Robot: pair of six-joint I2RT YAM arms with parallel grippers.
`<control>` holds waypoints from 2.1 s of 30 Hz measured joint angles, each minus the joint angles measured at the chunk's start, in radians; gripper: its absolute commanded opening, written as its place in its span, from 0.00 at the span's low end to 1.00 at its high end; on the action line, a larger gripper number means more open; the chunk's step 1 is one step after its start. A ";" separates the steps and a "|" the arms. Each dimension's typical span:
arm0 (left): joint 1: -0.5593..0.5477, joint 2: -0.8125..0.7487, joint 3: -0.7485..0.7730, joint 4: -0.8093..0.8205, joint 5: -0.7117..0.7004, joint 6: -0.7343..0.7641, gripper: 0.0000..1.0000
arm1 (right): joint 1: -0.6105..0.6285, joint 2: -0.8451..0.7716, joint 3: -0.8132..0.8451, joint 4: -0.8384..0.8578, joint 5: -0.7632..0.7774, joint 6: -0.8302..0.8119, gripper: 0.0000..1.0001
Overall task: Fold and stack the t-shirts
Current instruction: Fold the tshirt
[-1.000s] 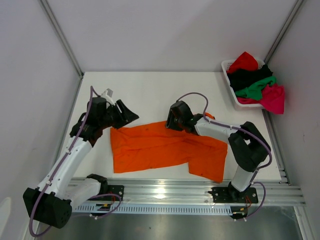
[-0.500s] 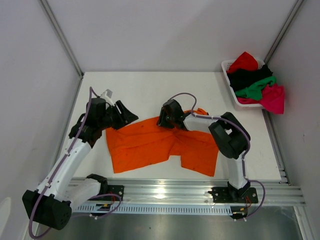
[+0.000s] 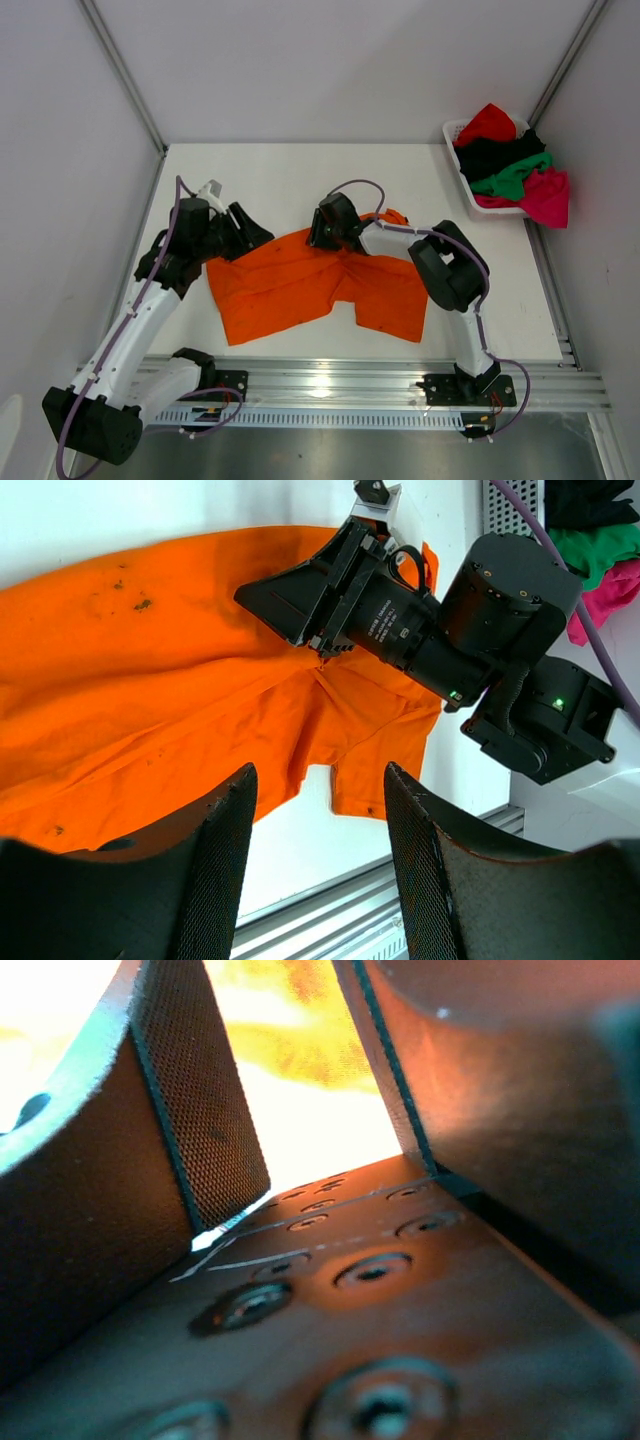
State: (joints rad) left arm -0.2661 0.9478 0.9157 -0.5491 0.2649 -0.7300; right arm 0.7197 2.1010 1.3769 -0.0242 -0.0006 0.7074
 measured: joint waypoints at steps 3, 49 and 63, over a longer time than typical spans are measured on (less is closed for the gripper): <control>0.000 0.000 0.000 0.000 0.000 0.002 0.57 | 0.000 0.001 0.004 -0.003 0.003 -0.005 0.42; 0.000 0.099 -0.125 0.080 0.035 0.034 0.57 | 0.097 -1.104 -0.694 -0.491 0.674 0.618 0.49; 0.000 0.121 -0.135 0.099 0.073 0.034 0.57 | 0.171 -1.257 -0.856 -0.761 0.550 0.839 0.50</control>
State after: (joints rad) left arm -0.2665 1.0691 0.7807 -0.4500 0.3382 -0.6956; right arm 0.8902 0.8440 0.5209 -0.7853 0.5495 1.5467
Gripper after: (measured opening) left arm 0.569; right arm 0.502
